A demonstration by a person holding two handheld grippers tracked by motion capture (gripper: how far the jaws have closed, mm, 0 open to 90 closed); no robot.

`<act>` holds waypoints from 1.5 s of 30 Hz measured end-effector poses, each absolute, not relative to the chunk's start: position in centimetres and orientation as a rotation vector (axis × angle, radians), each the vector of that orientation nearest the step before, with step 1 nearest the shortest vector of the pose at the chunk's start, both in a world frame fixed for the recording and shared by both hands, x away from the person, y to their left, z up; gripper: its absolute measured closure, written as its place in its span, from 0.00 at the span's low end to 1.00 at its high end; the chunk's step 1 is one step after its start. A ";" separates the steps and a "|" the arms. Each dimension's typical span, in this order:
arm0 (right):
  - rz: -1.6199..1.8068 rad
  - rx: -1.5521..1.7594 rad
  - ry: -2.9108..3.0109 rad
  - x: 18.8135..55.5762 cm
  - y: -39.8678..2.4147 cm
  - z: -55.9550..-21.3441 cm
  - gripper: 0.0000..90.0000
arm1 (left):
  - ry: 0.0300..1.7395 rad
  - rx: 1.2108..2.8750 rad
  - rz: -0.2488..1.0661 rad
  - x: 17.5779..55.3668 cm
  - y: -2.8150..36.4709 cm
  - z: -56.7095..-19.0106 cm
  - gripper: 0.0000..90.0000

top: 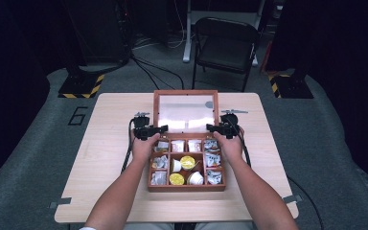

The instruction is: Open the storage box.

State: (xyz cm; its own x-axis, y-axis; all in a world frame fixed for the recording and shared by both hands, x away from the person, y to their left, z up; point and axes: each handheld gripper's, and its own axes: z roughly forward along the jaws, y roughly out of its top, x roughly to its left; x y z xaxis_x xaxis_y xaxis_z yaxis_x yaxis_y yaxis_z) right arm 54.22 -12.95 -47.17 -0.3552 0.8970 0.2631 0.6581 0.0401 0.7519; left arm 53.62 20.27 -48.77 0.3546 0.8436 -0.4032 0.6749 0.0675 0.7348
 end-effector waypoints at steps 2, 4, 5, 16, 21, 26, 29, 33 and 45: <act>1.217 1.590 2.040 54.2 -13.0 -47.2 0.47 | 1.377 1.662 0.219 53.6 20.3 -48.8 0.41; 1.223 1.599 2.040 54.3 -13.0 -47.2 0.46 | 1.370 1.672 0.229 53.7 20.1 -48.8 0.40; 1.222 1.601 2.039 54.3 -12.9 -47.2 0.46 | 1.370 1.677 0.231 53.6 20.0 -48.9 0.39; 1.206 1.607 2.055 54.4 -12.8 -47.4 0.42 | 1.384 1.712 0.210 54.1 19.8 -48.8 0.34; 1.204 1.620 2.067 54.6 -12.8 -47.6 0.40 | 1.389 1.702 0.195 54.2 19.8 -49.0 0.34; 1.207 1.638 2.074 54.7 -12.8 -47.8 0.39 | 1.405 1.696 0.177 54.3 19.8 -49.1 0.34; 1.205 1.643 2.073 54.7 -12.9 -47.8 0.39 | 1.409 1.694 0.172 54.4 19.8 -49.2 0.33; 1.206 1.651 2.075 54.8 -12.9 -47.9 0.38 | 1.413 1.693 0.162 54.5 19.8 -49.3 0.33; 1.217 1.713 2.079 55.1 -13.0 -48.4 0.38 | 1.451 1.678 0.113 54.8 19.9 -49.7 0.33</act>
